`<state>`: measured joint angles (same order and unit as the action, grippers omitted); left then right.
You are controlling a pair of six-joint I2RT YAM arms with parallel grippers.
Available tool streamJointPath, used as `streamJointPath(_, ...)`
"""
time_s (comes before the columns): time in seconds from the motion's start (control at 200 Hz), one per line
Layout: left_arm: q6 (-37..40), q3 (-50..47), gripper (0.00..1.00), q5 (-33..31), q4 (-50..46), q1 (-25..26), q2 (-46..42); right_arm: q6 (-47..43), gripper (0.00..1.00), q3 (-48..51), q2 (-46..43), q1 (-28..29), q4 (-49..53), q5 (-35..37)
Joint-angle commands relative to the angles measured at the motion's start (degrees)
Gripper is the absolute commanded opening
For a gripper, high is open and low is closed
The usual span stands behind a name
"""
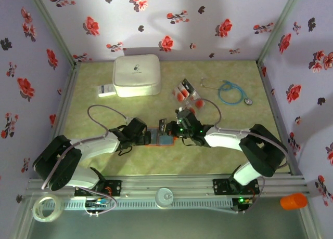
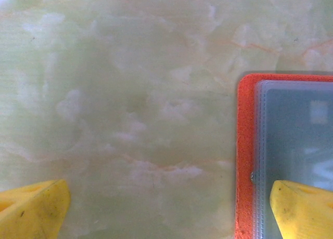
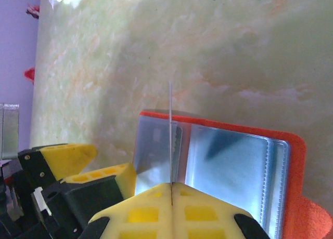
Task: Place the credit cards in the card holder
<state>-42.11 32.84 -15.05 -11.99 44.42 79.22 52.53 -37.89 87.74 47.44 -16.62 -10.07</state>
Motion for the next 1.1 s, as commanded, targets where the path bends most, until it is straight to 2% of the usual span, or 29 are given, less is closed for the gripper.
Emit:
streamJointPath(0.0,-1.6,-1.5,1.0,-1.5,-2.2,0.3,-0.3,3.6,0.0,1.5,-0.4,0.7,-8.3,3.1)
streamJointPath(1.1,-1.8,-1.7,1.0,-1.5,-2.1,0.4,-0.6,7.5,0.0,7.2,6.0,1.9,-18.0,3.7)
